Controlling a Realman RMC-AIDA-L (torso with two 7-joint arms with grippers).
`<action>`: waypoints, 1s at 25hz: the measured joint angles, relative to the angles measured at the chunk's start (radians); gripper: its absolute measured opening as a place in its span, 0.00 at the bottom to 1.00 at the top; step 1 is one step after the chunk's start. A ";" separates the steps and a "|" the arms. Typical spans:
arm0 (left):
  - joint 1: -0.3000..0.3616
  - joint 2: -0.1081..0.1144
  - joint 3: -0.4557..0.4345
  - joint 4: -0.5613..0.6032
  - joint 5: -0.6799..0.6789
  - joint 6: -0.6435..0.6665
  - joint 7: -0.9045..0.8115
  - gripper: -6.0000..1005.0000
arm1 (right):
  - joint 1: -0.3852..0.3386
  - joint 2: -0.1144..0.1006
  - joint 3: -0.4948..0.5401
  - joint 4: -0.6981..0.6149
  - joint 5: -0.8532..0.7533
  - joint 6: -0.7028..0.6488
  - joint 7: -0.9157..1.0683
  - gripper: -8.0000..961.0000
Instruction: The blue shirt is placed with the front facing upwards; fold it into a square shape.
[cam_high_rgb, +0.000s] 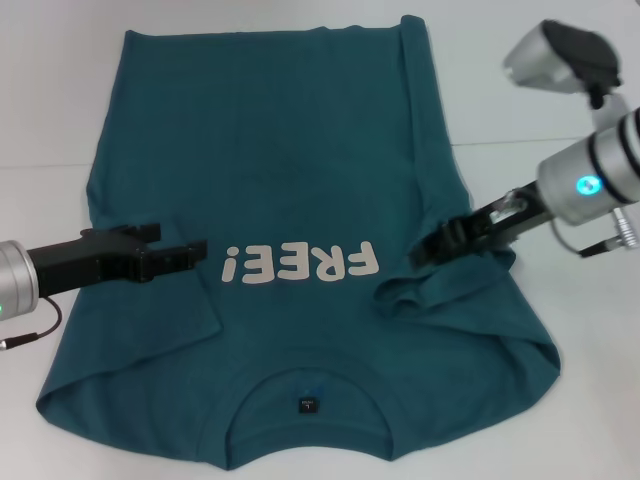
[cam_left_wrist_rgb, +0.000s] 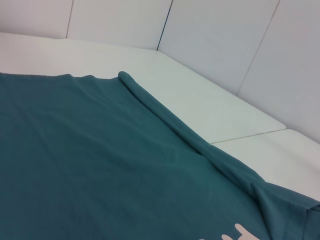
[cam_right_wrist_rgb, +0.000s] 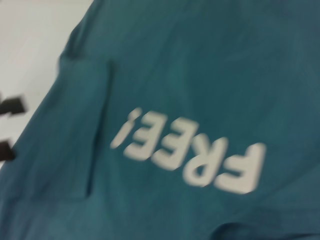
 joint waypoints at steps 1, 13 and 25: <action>0.000 0.000 0.000 -0.001 -0.001 0.002 0.000 0.88 | -0.015 -0.007 0.009 -0.012 -0.001 0.017 -0.006 0.18; -0.001 0.000 0.001 0.002 0.001 0.008 0.000 0.88 | -0.090 -0.060 0.004 -0.030 -0.112 0.141 -0.055 0.65; -0.005 0.000 0.009 0.004 0.006 0.006 0.000 0.88 | -0.069 0.006 -0.073 -0.021 -0.236 0.271 -0.088 0.65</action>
